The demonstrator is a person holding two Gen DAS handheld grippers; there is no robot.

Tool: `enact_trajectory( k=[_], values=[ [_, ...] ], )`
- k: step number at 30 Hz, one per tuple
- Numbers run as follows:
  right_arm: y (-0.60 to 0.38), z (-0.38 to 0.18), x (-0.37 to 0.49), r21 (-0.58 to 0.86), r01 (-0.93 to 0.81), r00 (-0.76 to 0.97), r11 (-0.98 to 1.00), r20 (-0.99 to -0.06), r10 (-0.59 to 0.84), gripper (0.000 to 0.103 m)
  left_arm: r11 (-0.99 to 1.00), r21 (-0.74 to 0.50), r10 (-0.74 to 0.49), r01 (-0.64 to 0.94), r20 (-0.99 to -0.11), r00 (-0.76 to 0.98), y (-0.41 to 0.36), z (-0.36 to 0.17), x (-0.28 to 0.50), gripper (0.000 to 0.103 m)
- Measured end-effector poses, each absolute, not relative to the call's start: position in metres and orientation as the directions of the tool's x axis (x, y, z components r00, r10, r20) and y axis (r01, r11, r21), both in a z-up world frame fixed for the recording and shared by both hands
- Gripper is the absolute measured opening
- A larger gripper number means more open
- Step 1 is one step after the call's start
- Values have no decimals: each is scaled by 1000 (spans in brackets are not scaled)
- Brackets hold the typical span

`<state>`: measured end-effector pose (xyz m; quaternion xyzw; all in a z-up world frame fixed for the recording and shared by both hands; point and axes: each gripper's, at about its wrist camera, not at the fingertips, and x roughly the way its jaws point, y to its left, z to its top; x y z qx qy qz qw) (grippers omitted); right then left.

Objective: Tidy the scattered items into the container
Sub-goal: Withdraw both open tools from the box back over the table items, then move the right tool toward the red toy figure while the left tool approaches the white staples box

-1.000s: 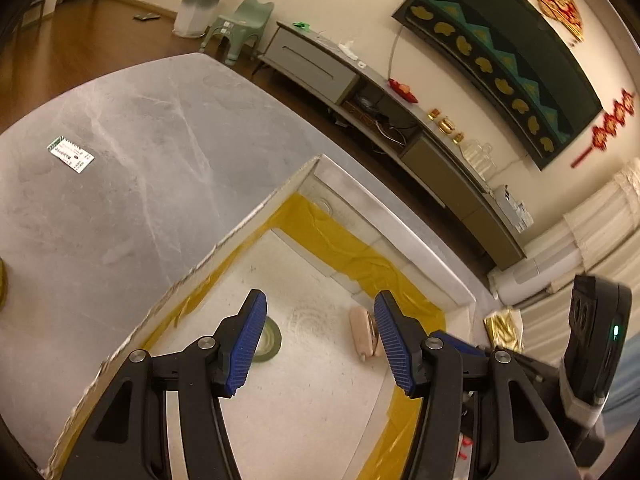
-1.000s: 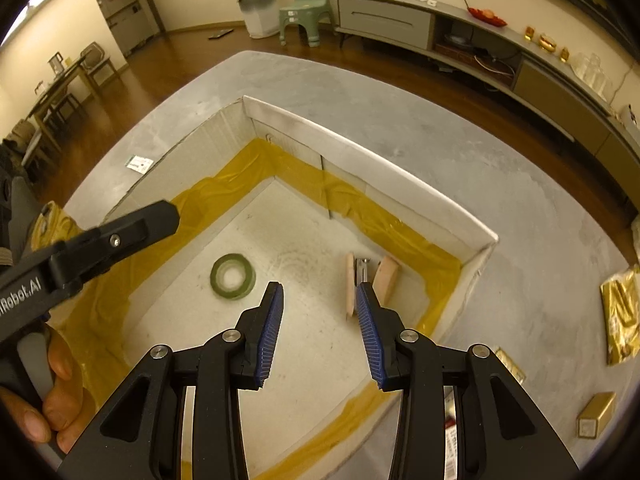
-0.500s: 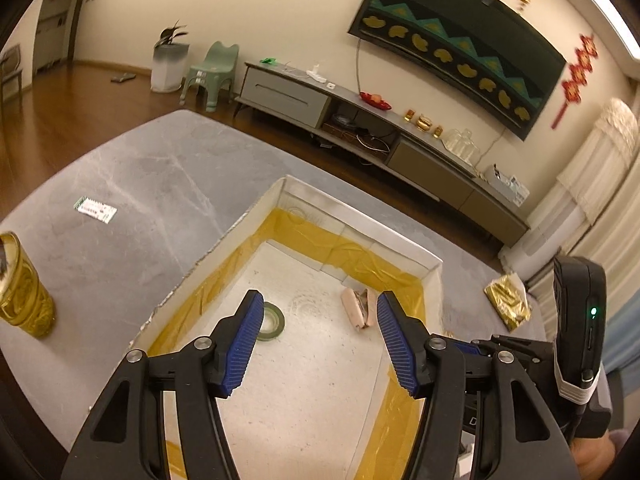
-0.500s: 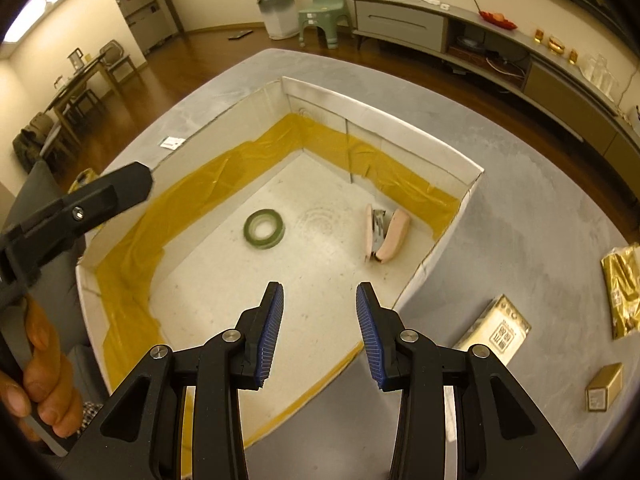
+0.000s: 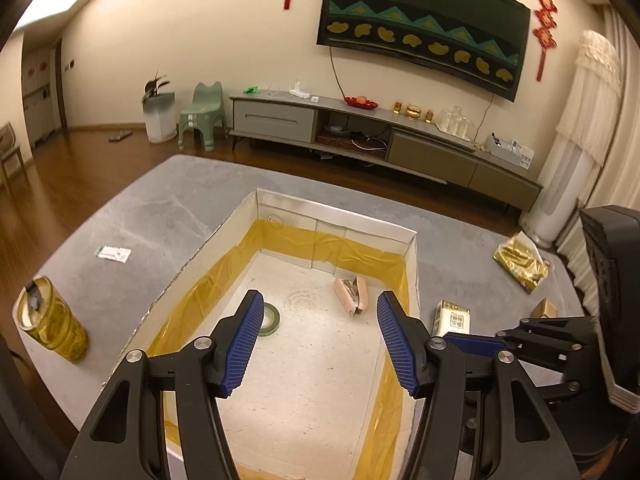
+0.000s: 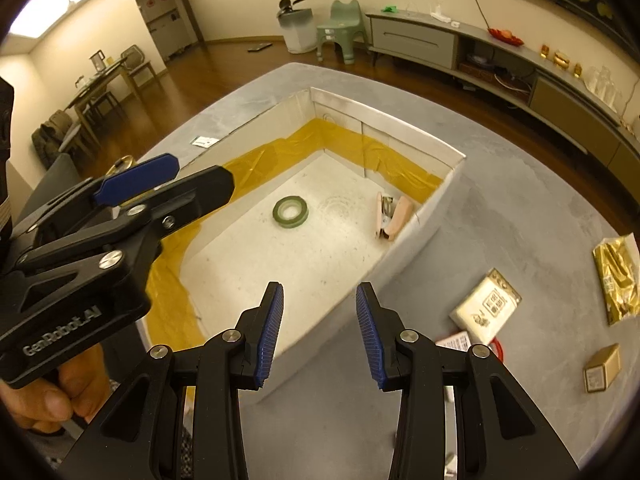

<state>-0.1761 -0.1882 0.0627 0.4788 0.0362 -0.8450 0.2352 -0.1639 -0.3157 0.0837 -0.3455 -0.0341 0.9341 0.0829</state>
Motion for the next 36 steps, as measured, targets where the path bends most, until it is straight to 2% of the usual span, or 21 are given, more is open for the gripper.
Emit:
enact_trajectory(
  k=[15,26,36],
  values=[
    [-140,63,-133,220,441,-442,-870,-791,-424,41,-985,-3,137,-174,-627,-767,-268,83,-139,60],
    [-91,51,-111,280,394,-464,-875,-762,-452,41,-954,8,225,-299,-641,-734,-218,70,-117,63],
    [-32,37,-107,256,296,-513,-920,-771,-379,41,-919,-57,323,-390,-676,-662,-181,53,-115,63]
  ],
)
